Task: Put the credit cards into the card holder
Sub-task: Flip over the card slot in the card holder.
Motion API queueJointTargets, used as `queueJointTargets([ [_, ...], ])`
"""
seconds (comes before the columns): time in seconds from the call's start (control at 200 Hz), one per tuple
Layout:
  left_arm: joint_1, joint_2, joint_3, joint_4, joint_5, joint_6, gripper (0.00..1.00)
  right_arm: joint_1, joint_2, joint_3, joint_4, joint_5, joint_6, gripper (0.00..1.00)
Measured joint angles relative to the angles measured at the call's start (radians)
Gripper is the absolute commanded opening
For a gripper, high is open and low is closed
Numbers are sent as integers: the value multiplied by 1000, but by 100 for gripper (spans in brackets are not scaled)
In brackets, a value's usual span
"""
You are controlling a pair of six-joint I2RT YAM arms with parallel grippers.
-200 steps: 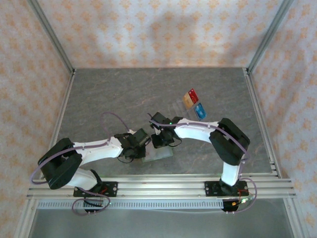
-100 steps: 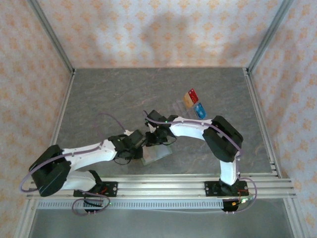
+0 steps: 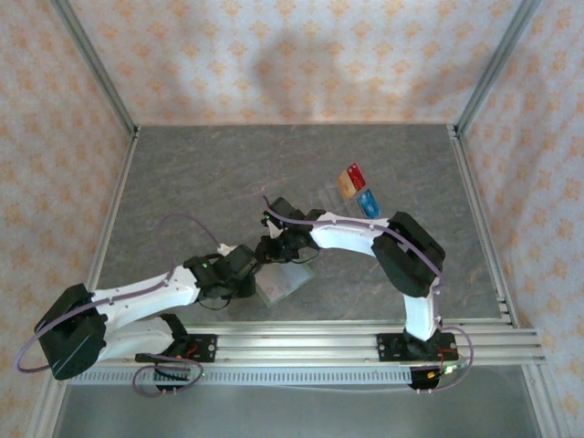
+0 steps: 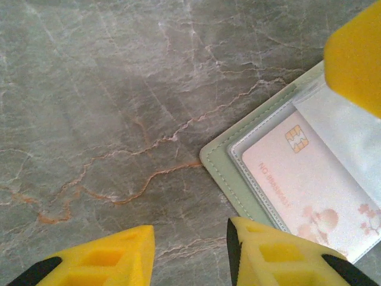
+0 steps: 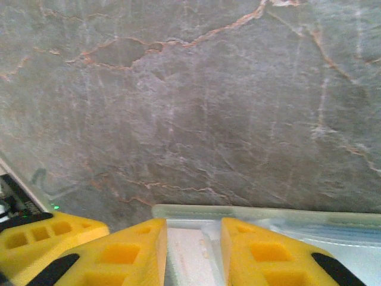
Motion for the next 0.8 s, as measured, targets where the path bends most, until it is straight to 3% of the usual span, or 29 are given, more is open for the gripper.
queueJointTargets([
  [0.4, 0, 29, 0, 2, 0, 1, 41, 11, -6, -114, 119, -88, 117, 32],
  [0.801, 0, 11, 37, -16, 1, 3, 59, -18, -116, 25, -107, 108, -12, 28],
])
